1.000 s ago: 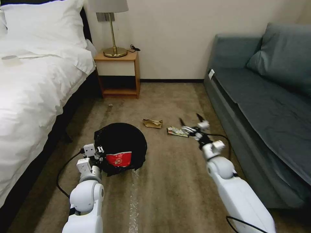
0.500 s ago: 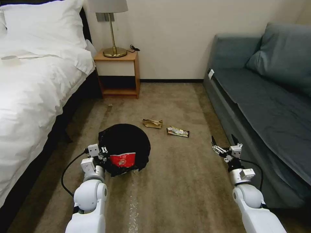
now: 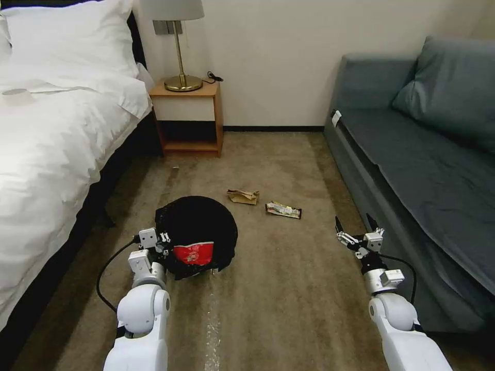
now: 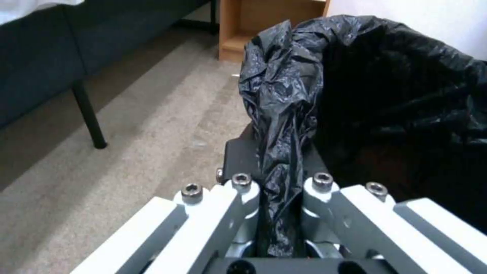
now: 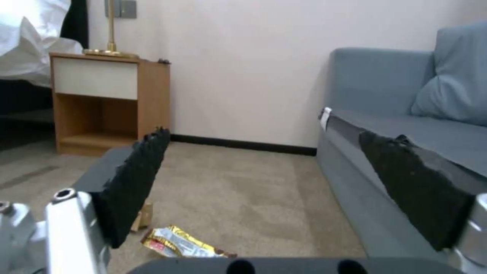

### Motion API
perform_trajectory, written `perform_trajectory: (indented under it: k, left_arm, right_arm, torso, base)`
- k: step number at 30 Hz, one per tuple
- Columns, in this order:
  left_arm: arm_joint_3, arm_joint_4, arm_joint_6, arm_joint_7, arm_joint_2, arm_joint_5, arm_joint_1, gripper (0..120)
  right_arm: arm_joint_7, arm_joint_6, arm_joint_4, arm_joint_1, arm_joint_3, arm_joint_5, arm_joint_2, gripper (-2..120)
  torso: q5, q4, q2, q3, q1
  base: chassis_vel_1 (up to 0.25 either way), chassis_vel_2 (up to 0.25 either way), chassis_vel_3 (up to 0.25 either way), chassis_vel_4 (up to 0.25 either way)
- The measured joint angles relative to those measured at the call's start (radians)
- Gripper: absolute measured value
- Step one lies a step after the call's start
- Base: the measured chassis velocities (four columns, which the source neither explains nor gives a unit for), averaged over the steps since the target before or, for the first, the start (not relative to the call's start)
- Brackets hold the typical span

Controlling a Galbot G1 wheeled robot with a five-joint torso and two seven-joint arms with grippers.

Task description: Pick up the trash bin, then pick up the garbage on the floor and place it into the trash bin.

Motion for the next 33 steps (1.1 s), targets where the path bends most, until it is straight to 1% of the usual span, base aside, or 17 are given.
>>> perform_trajectory:
  k: [8, 33]
  left_arm:
    - [0.000, -0.006, -0.002, 0.000, 0.000, 0.004, 0.000, 5]
    - [-0.008, -0.016, -0.009, 0.003, 0.000, 0.003, 0.011, 5]
  right_arm:
    - [-0.008, 0.001, 0.000, 0.004, 0.005, 0.006, -0.001, 93]
    - [-0.033, 0.007, -0.002, 0.003, 0.015, 0.003, 0.004, 95]
  torso:
    - [0.0000, 0.0000, 0.000, 0.000, 0.000]
    - [0.0000, -0.0001, 0.000, 0.000, 0.000]
  base:
    - [-0.011, 0.006, 0.008, -0.007]
    - [-0.071, 0.069, 0.068, -0.072]
